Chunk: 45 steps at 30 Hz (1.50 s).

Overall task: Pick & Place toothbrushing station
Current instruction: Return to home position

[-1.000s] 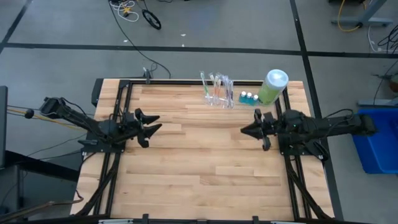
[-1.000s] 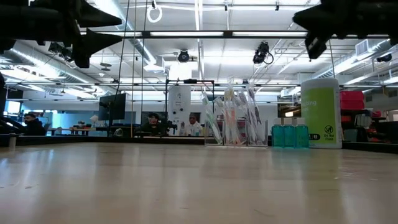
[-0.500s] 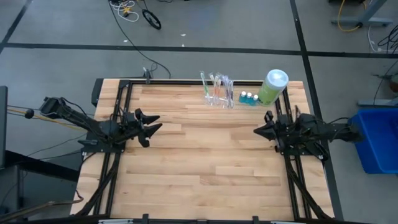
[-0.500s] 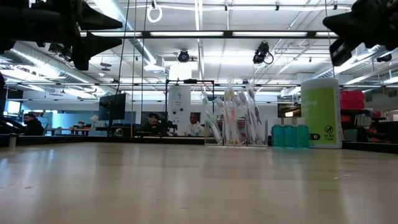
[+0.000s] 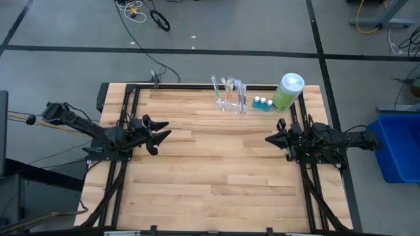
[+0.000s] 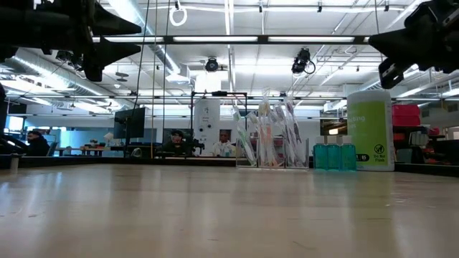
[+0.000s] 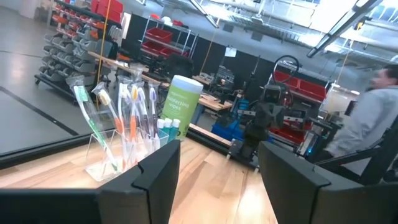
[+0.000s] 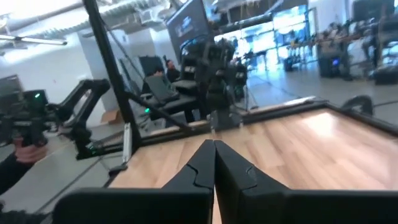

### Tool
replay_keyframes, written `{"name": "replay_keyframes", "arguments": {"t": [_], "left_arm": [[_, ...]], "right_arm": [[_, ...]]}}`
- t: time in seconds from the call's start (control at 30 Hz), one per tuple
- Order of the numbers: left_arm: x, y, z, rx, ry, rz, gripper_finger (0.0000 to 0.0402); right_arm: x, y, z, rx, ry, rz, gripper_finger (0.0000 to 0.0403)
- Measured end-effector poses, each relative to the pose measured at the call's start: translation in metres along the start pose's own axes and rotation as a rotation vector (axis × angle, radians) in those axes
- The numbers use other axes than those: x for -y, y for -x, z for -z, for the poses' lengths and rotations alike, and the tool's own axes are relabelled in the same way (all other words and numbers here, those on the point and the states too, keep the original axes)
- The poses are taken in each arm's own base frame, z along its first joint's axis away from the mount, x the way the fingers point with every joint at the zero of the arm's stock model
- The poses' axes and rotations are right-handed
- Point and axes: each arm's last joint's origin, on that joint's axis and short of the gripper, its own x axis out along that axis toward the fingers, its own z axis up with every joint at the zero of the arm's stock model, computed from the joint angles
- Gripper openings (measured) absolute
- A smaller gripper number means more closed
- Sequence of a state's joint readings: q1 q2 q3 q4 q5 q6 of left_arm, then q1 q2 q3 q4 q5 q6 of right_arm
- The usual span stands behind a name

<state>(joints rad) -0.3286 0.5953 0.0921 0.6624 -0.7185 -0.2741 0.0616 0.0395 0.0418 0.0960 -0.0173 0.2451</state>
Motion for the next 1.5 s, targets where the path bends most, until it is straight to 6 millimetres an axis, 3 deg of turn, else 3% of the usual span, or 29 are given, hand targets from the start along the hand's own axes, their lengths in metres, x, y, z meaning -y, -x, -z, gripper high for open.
{"name": "replay_keyframes", "arguments": {"t": [0.17,0.37,0.6,0.73,0.93,1.0,1.3,1.5], "left_arm": [[0.0,0.0,0.0,-0.003,-0.002,0.0,0.0214],[0.002,0.0,0.001,-0.022,-0.021,0.06,0.0208],[0.0,0.005,-0.005,-0.003,-0.089,0.083,0.0179],[-0.005,0.013,-0.009,-0.018,-0.128,0.12,0.014],[-0.016,0.027,-0.016,-0.006,-0.161,0.144,0.0029],[-0.019,0.031,-0.018,0.004,-0.177,0.18,0.0009],[-0.028,0.033,-0.015,-0.055,-0.268,0.326,0.0001],[-0.035,0.03,-0.017,-0.043,-0.315,0.308,0.0001]], "right_arm": [[-0.001,0.0,-0.005,0.05,0.046,0.006,0.0009],[0.003,0.001,0.006,-0.06,0.075,0.06,0.0004],[0.002,0.0,0.006,-0.07,0.042,0.033,0.0019],[0.002,0.0,0.006,-0.066,-0.005,0.033,0.0027],[0.002,0.0,0.006,-0.066,0.007,0.033,0.0041],[0.002,0.0,0.006,-0.066,0.007,0.033,0.0044],[0.002,0.0,0.006,-0.063,0.009,0.033,0.0059],[0.002,0.0,0.005,-0.059,0.008,0.033,0.0069]]}}
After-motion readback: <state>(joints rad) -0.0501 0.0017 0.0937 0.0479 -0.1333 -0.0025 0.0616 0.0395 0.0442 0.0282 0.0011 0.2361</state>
